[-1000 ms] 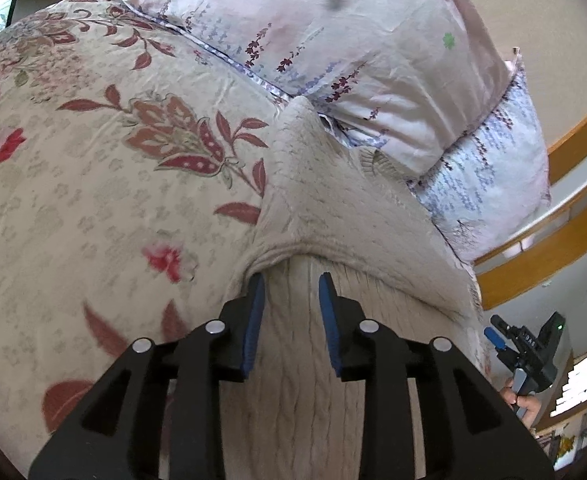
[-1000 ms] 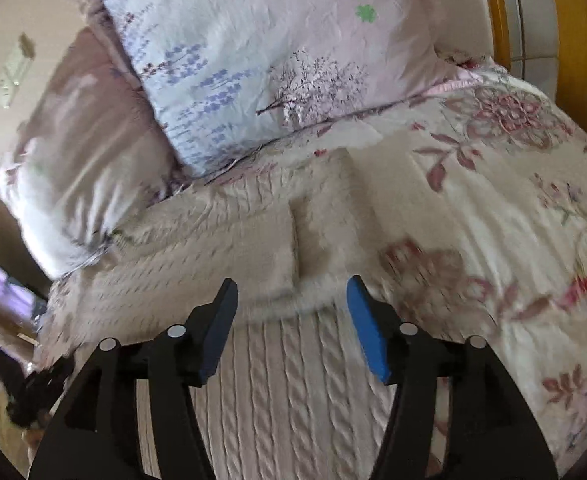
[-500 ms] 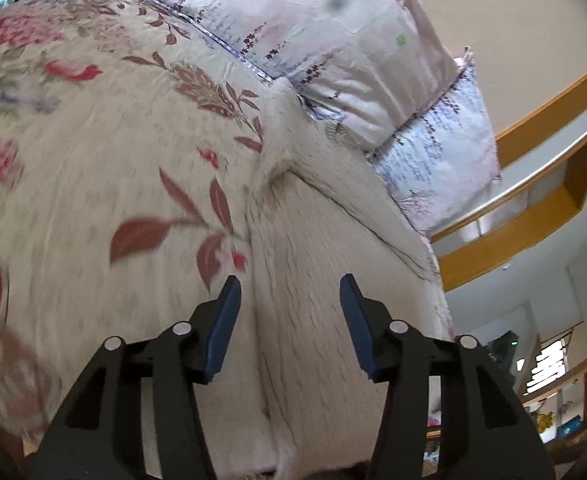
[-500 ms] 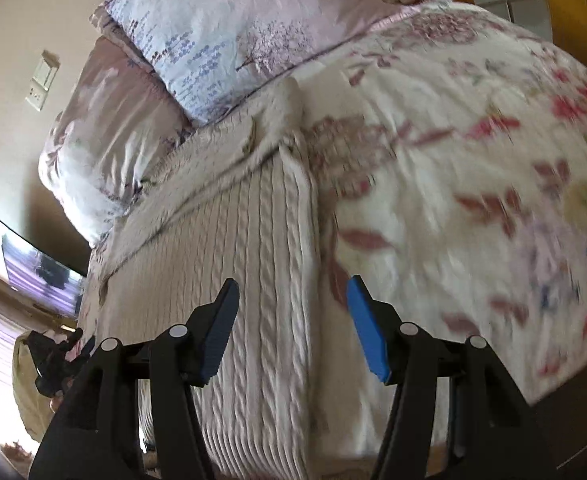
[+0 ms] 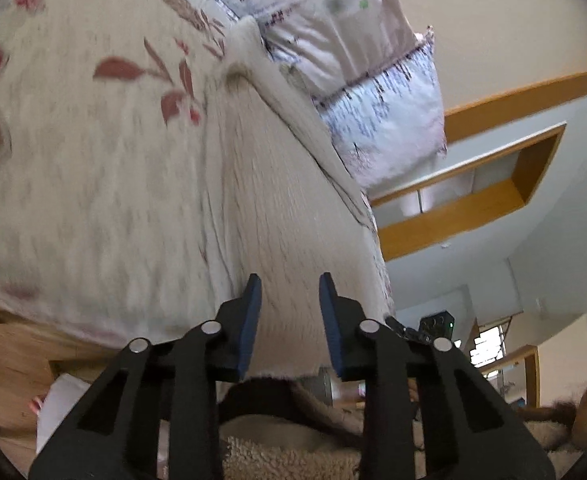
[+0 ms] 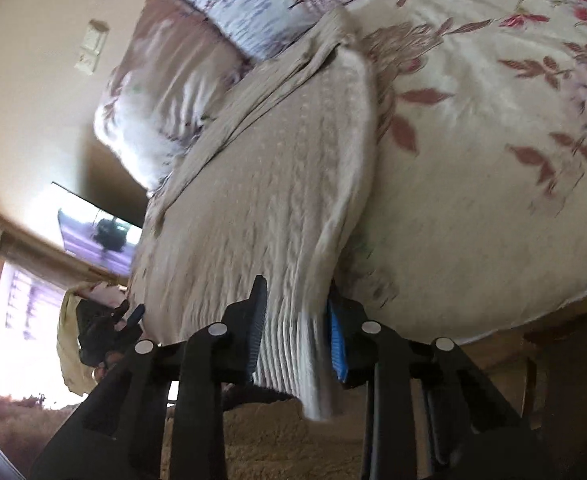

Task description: Fold small clothes

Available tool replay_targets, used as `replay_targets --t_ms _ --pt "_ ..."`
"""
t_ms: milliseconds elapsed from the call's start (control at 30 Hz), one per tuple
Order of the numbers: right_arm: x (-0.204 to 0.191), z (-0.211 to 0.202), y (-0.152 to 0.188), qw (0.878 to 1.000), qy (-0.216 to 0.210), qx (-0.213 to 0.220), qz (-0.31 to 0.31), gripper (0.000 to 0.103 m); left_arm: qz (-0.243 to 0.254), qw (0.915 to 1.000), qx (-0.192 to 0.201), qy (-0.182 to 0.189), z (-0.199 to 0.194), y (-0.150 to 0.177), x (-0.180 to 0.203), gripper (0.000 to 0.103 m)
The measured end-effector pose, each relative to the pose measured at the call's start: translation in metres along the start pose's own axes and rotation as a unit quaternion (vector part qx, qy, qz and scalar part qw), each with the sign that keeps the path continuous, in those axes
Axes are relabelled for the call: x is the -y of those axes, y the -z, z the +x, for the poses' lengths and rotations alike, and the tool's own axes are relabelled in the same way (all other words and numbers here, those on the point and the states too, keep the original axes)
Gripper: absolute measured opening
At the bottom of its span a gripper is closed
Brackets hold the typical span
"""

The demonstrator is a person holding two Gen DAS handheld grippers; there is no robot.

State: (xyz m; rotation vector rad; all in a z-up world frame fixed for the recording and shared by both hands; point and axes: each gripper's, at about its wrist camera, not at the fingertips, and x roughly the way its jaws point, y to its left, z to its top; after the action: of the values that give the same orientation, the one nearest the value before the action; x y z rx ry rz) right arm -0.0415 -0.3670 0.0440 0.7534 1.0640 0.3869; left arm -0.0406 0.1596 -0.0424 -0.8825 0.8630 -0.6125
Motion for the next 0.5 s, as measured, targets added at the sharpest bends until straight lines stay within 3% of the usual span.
replay_targets --t_ms 133,500 --pt "-0.002 0.001 0.008 1.000 -0.012 -0.008 -0.008 0.025 0.012 0.9998 -0.011 0.007 0.001 0.011 0.004 0.026" --pt "-0.003 0.003 0.012 1.000 -0.013 -0.012 -0.022 0.025 0.033 0.9984 -0.030 -0.036 0.003 0.019 0.010 0.019"
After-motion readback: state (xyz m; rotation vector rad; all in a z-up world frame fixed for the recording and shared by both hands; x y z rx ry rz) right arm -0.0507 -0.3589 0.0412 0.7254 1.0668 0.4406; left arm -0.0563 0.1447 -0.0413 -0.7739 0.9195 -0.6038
